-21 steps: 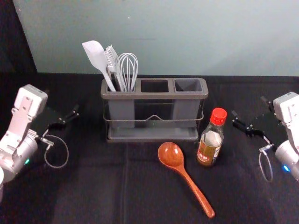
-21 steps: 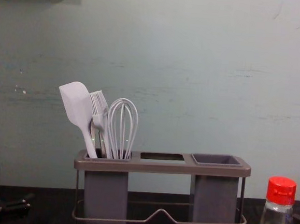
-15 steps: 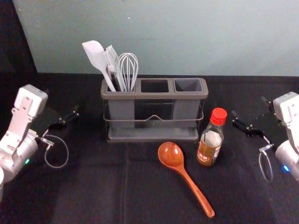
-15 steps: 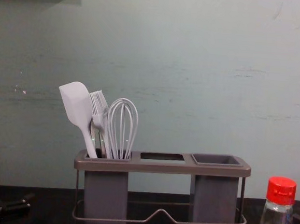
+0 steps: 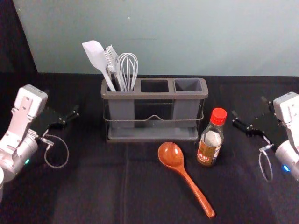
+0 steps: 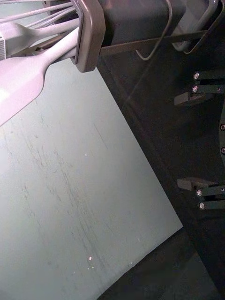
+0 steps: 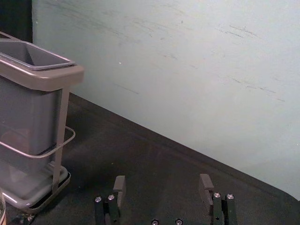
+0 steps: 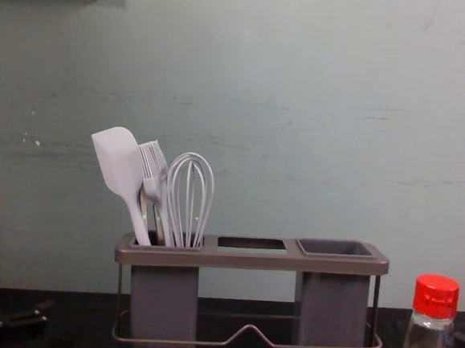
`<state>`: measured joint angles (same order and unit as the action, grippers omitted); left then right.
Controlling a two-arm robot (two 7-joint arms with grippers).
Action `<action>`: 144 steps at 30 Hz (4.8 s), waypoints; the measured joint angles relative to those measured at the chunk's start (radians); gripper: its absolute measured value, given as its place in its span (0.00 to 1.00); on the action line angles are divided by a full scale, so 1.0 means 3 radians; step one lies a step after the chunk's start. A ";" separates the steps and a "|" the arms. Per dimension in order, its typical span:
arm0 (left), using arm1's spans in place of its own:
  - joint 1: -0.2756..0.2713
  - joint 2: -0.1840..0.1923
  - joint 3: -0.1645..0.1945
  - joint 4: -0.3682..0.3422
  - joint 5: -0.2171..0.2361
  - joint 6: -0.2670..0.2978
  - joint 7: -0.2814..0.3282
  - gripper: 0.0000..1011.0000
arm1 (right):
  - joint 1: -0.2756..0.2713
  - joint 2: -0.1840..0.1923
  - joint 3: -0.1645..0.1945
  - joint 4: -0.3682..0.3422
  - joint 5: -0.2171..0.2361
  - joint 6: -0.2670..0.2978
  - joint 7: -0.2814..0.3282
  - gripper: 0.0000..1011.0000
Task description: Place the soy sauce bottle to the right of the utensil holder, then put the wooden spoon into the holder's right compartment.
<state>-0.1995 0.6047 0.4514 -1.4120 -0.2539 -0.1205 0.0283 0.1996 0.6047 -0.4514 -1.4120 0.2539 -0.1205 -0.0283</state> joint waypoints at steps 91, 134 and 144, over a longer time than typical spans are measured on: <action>0.0000 0.0000 0.0000 0.0000 0.0000 0.0000 0.0000 0.99 | -0.0743 -0.0122 0.0593 -0.0905 0.0747 -0.0056 0.1444 0.53; 0.0000 0.0000 0.0000 0.0000 0.0000 0.0000 0.0000 0.99 | -0.0364 -0.0341 0.0888 -0.0511 0.0526 0.0089 0.1538 0.39; 0.0000 0.0000 0.0000 0.0000 0.0000 0.0000 0.0000 0.99 | -0.0360 -0.0353 0.0896 -0.0495 0.0516 0.0041 0.1567 0.39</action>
<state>-0.1995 0.6047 0.4514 -1.4120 -0.2539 -0.1205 0.0283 0.0915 0.4988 -0.1826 -1.5604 0.4087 -0.1083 0.4418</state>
